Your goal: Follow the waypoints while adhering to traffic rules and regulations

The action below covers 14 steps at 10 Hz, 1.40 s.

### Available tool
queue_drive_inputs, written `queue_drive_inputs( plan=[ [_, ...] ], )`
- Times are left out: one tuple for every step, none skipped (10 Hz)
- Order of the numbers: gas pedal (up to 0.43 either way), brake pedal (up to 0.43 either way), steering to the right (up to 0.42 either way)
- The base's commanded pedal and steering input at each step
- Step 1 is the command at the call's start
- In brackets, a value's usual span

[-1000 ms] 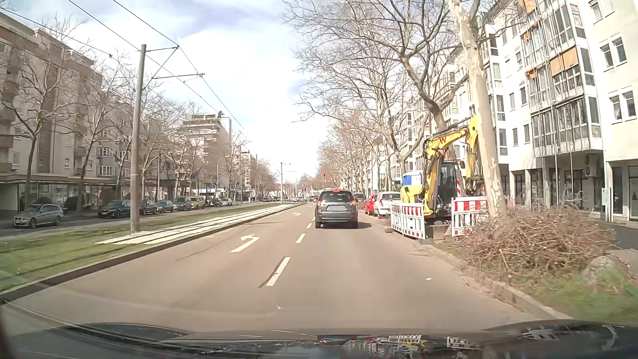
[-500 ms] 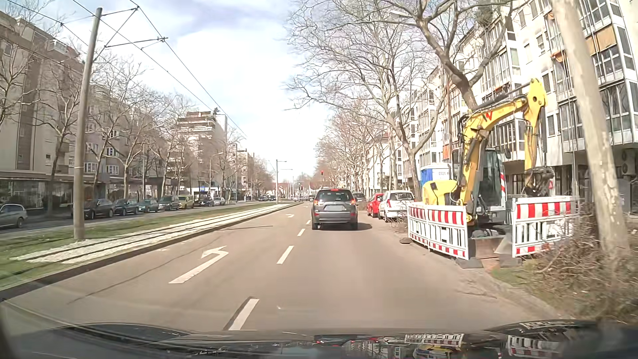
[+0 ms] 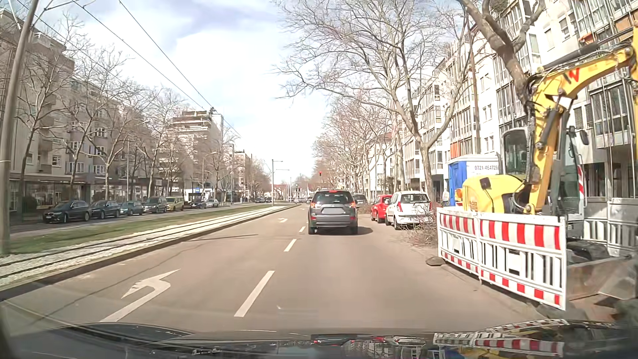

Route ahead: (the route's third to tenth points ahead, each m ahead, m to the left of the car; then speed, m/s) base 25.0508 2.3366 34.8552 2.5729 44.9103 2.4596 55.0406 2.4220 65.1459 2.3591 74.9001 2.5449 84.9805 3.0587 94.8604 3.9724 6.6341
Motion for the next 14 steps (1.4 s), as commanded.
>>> queue_drive_inputs(
  plan=[
    [0.0, 0.171, 0.005],
    [0.0, 0.159, 0.002],
    [0.0, 0.152, 0.001],
    [0.0, 0.152, 0.001],
    [0.0, 0.165, 0.001],
    [0.0, 0.177, 0.001],
    [0.0, 0.183, 0.0],
    [0.0, 0.183, 0.0],
    [0.0, 0.183, 0.0],
    [0.0, 0.183, 0.0],
    [0.0, 0.183, 0.0],
    [0.0, 0.183, 0.0],
    [0.0, 0.183, 0.0],
    [0.0, 0.183, 0.0]
  ],
)
